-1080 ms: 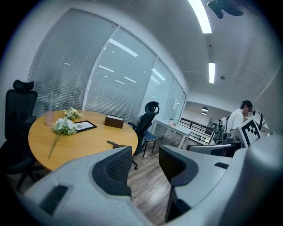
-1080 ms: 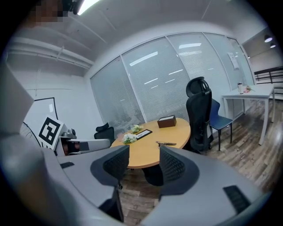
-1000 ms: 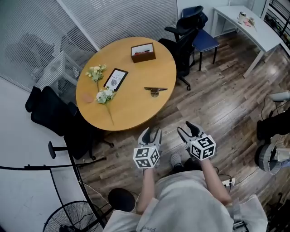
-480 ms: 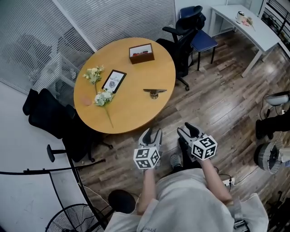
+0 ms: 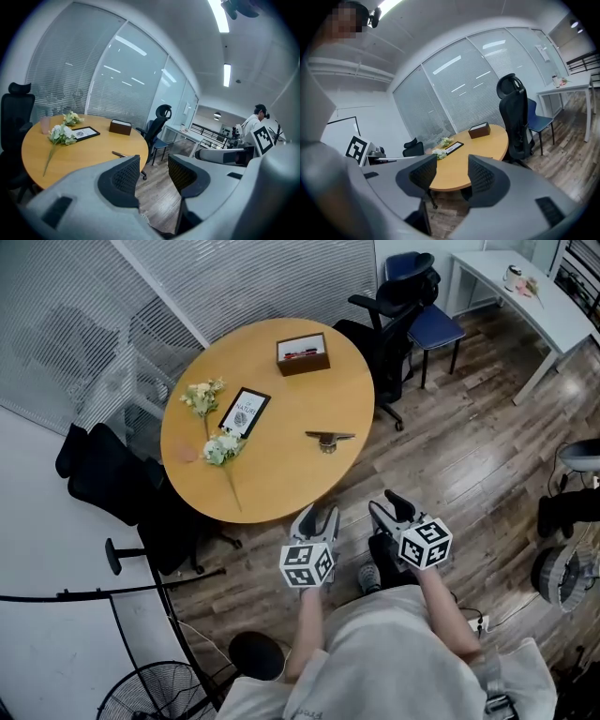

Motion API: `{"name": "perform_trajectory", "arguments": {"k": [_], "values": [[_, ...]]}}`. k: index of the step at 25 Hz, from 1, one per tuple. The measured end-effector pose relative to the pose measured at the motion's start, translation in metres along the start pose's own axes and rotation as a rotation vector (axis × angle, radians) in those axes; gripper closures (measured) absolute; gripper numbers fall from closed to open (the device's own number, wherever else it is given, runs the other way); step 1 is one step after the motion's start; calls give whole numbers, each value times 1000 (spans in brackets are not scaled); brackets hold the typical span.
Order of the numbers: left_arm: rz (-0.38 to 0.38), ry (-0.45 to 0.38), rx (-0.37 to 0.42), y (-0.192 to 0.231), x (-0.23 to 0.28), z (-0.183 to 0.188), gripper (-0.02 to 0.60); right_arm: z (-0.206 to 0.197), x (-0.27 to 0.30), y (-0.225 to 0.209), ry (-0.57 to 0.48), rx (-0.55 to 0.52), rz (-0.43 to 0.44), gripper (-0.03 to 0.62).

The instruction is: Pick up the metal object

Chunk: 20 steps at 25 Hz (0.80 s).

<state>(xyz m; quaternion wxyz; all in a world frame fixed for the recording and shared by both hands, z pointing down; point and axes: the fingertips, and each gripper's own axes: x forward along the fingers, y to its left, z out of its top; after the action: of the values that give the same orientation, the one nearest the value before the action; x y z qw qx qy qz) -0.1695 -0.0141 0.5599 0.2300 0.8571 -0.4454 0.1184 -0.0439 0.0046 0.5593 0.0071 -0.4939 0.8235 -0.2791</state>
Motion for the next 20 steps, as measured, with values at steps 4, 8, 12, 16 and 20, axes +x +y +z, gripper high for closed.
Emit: {"name": "perform_trajectory", "arguments": {"k": [4, 8, 12, 16, 20], "values": [[4, 3, -1, 5, 19, 12, 408, 8, 16, -10, 14, -2, 13, 396], [3, 6, 1, 8, 42, 24, 408, 16, 30, -27, 22, 19, 20, 398], [1, 14, 4, 12, 65, 34, 408, 19, 44, -45, 33, 55, 31, 396], [5, 19, 11, 21, 89, 46, 408, 30, 60, -60, 34, 50, 45, 398], [16, 27, 13, 31, 111, 56, 408, 51, 78, -73, 5, 53, 64, 398]]}}
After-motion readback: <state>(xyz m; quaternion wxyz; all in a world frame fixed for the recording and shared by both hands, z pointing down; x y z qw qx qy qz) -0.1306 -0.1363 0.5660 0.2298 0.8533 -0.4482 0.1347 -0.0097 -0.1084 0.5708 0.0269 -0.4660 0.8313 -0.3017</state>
